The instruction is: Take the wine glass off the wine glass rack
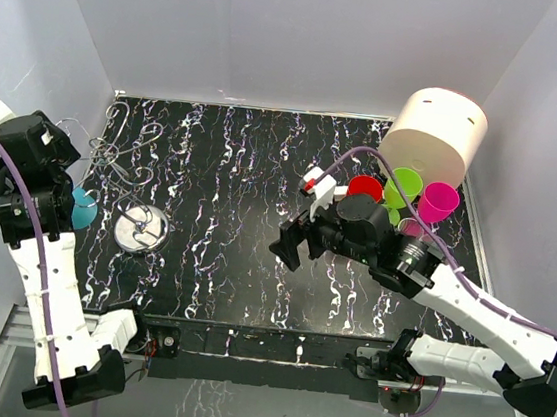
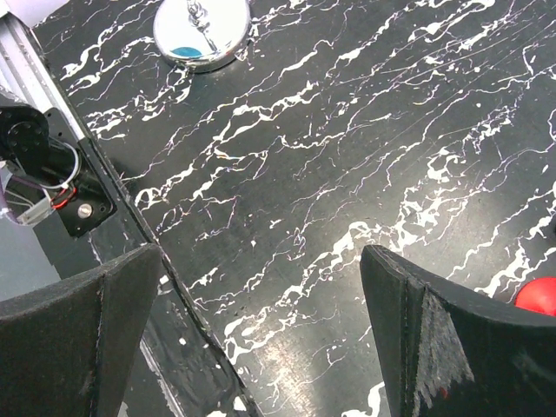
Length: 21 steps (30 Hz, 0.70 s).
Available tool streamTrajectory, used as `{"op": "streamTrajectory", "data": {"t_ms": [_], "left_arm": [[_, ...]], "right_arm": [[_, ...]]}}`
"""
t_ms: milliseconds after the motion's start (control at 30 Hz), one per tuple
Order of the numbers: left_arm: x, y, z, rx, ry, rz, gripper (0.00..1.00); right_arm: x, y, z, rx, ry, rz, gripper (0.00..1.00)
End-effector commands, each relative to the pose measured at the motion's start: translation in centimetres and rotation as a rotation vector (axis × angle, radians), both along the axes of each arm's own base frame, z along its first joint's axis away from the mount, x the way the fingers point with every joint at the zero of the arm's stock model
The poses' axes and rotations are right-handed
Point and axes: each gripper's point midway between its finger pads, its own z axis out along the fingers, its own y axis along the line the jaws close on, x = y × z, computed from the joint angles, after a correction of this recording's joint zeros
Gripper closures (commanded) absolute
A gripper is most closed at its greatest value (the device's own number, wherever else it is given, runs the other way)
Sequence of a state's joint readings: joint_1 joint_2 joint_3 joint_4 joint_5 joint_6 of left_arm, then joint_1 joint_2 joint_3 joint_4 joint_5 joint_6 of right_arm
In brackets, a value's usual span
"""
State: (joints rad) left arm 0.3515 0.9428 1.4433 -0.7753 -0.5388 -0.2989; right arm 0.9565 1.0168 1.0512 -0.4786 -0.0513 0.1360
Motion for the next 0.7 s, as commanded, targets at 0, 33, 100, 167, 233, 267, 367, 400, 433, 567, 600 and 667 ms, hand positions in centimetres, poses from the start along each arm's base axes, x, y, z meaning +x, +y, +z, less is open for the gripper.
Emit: {"op": "streamTrajectory", "data": {"t_ms": [0,33,100,167,233,267,367,400,433,567,600,667], "left_arm": [[-0.4,-0.8,0.5,-0.022,-0.019,-0.028,0.01],[-0.6,-0.8,0.5,-0.02,-0.012,-0.033,0.01],[-0.7,-0.8,0.2,-0.013,0.015,-0.038,0.01],[-0.9,-0.8,0.0,-0.022,0.035,-0.031,0.01],[-1.0,-1.0,-0.3,-0.047,0.044,-0.03,0.01],[-1.1,-1.1,-0.3,-0.058,0.05,-0.028,0.01],[-1.4,-1.0,-0.8,-0.081,0.089,-0.002,0.01],[-1.5,-1.0,-0.9,-0.085,0.095,0.002,0.01],[-1.5,-0.9,-0.9,-0.086,0.098,0.006,0.01],[-1.2,-1.3,-1.1,-0.086,0.076,-0.021,0.01],[-1.2,-1.3,-1.1,-0.085,0.074,-0.022,0.01],[-1.0,-1.2,-1.4,-0.084,0.082,-0.024,0.01]], "right_arm": [[0.5,1.0,2.7,0.069,-0.006,-0.016,0.02],[0.4,1.3,2.7,0.077,0.008,-0.014,0.02],[0.3,1.7,2.5,0.089,0.036,-0.013,0.02],[0.3,1.9,2.4,0.095,0.054,-0.017,0.02],[0.4,2.1,2.4,0.096,0.064,-0.022,0.02],[0.4,2.1,2.4,0.096,0.067,-0.024,0.02],[0.5,2.2,2.6,0.096,0.067,-0.024,0.02],[0.5,2.2,2.6,0.096,0.067,-0.024,0.02],[0.4,2.2,2.7,0.097,0.066,-0.022,0.02],[0.4,2.2,2.6,0.095,0.066,-0.02,0.02],[0.4,2.2,2.6,0.095,0.067,-0.019,0.02],[0.3,2.1,2.5,0.094,0.069,-0.02,0.02]]}}
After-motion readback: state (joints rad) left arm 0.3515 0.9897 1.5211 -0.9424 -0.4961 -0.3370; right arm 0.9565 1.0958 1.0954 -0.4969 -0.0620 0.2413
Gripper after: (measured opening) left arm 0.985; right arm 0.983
